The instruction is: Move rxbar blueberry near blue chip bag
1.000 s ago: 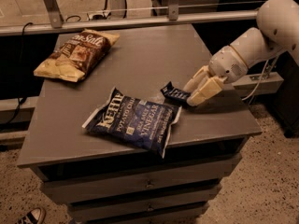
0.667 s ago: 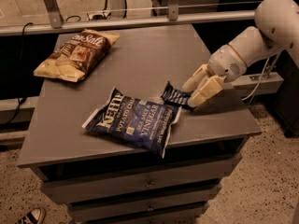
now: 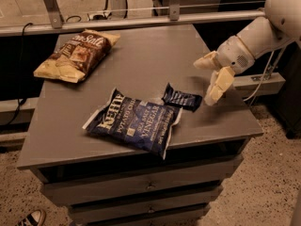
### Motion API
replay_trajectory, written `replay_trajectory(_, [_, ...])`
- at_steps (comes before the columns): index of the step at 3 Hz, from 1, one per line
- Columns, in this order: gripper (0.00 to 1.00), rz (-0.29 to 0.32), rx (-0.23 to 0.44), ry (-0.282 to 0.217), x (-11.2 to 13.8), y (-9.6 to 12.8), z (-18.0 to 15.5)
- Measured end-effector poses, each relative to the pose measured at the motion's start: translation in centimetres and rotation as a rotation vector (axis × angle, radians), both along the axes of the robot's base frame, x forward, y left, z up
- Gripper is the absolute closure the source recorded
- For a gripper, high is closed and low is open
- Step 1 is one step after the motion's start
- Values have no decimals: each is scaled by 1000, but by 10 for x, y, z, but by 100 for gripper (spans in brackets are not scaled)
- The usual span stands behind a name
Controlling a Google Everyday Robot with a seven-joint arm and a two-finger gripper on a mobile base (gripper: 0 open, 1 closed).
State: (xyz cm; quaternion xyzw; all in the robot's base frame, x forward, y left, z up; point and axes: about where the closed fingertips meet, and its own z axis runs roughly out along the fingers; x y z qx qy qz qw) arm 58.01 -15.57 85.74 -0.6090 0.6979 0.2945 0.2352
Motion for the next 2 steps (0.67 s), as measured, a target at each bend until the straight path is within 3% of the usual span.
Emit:
replay_trajectory(1, [0, -73, 8, -101, 26, -31, 30])
replay_trajectory(2, [0, -96, 18, -165, 38, -35, 52])
